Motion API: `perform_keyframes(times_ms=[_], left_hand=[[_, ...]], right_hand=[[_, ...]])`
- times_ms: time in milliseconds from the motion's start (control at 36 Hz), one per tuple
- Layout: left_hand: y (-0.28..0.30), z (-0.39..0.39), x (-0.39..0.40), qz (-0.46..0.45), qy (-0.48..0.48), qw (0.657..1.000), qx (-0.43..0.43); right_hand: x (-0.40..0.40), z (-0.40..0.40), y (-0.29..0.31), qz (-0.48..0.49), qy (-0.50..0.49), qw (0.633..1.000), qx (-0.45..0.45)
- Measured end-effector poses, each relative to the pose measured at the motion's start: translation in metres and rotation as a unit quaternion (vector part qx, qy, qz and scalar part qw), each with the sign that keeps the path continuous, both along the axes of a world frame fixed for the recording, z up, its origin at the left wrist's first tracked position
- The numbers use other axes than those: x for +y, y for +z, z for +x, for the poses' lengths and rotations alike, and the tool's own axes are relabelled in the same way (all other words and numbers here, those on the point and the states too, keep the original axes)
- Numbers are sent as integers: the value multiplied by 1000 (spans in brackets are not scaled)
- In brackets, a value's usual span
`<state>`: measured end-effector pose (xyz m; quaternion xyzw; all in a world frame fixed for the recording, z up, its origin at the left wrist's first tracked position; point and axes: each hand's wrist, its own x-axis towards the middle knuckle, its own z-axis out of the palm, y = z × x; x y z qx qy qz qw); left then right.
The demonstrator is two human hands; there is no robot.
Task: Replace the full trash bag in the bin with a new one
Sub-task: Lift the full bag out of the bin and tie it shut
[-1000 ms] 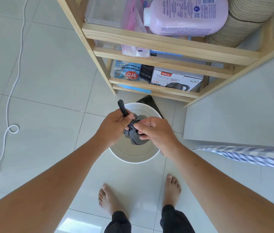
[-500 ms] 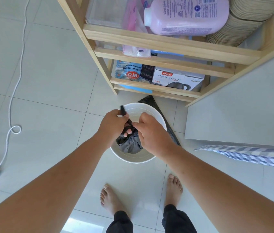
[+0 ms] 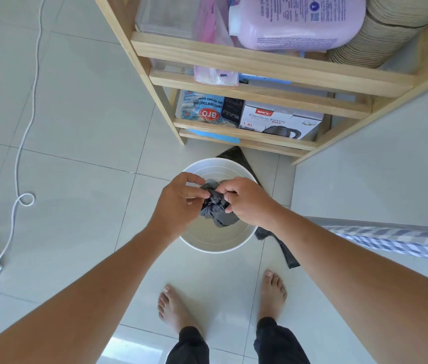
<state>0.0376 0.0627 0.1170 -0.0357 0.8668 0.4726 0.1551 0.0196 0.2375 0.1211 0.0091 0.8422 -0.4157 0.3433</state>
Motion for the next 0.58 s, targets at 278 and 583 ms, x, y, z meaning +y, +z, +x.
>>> perform_keyframes(times_ms=[278,583], left_hand=[[1,2,0,-1,-58,996,71],[-18,6,-24,-91,-170,970,147]], right_hand=[[-2,8,1,-75,-86,989,-90],[22,16,-7,-11,-160,986,-35]])
